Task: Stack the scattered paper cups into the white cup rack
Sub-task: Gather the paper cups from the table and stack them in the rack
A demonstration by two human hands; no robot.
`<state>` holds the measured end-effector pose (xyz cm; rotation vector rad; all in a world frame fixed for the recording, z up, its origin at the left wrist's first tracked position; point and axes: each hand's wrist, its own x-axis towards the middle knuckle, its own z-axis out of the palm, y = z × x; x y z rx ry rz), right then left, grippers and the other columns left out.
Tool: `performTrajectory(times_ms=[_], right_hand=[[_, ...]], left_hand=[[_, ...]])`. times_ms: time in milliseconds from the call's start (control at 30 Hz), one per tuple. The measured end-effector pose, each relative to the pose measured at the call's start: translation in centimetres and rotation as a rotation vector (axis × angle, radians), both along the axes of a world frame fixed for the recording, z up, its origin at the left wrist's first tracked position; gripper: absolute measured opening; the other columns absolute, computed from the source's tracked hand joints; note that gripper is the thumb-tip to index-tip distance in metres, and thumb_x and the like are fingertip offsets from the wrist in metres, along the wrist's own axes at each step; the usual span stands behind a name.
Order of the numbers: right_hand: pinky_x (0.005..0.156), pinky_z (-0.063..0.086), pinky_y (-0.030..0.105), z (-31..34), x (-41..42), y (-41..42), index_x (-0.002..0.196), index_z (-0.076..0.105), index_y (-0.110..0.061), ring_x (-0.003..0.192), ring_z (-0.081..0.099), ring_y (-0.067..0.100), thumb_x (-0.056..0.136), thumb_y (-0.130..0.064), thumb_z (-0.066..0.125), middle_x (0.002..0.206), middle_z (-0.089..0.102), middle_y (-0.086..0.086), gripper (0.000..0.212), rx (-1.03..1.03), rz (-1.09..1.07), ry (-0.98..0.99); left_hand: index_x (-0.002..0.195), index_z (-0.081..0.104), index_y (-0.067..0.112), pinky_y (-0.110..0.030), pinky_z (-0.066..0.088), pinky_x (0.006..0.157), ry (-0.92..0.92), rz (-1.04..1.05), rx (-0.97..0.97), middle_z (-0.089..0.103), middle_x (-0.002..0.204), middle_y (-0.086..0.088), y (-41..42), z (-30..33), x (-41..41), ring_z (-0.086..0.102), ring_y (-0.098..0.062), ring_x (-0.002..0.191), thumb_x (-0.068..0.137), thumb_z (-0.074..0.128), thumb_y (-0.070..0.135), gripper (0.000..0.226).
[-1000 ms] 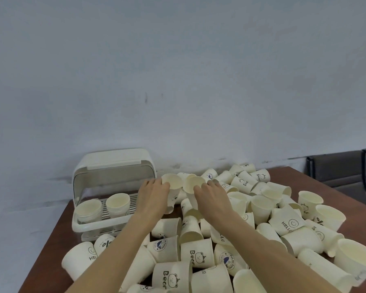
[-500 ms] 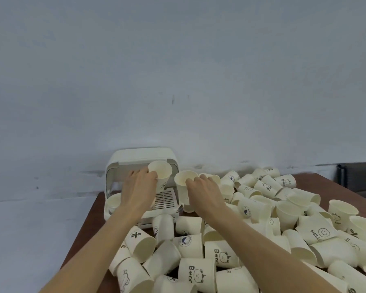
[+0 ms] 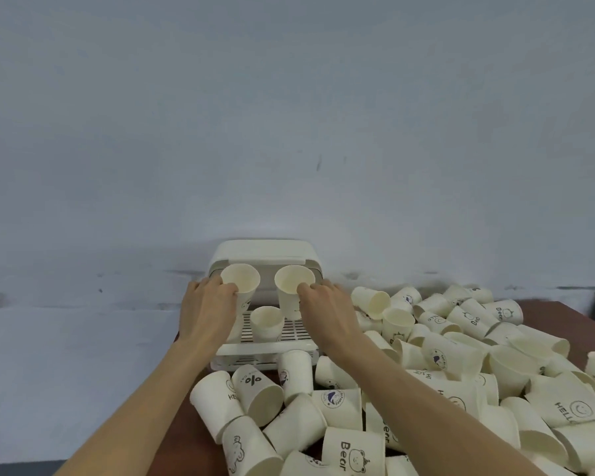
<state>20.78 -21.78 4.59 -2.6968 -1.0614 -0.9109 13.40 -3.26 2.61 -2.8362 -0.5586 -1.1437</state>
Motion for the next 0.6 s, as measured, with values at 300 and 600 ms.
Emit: performTrajectory(times_ms=[300, 600], right_hand=[[0.049, 0.019, 0.027, -1.6, 0.0, 3.3, 0.058, 0.048, -0.019, 0.045, 0.038, 0.019, 0.050, -0.004, 0.080, 0.045, 0.052, -0.004, 0.037, 0.017, -0.007, 0.017], [0.055, 0.029, 0.032, -4.3, 1.4, 5.2, 0.077, 0.056, -0.012, 0.061, 0.049, 0.024, 0.073, 0.003, 0.063, 0.068, 0.064, 0.006, 0.017, -0.007, 0.018, 0.107]], left_hand=[[0.072, 0.076, 0.018, -0.033, 0.043, 0.065, 0.093, 0.058, 0.001, 0.061, 0.067, -0.003, 2.9, -2.9, -0.4, 0.055, -0.026, 0.061, 0.074, 0.075, 0.008, 0.010], [0.084, 0.071, 0.018, -0.034, 0.042, 0.071, 0.276, 0.040, 0.038, 0.059, 0.075, -0.005, 4.4, -4.1, -0.1, 0.055, -0.027, 0.071, 0.074, 0.069, 0.001, 0.020]])
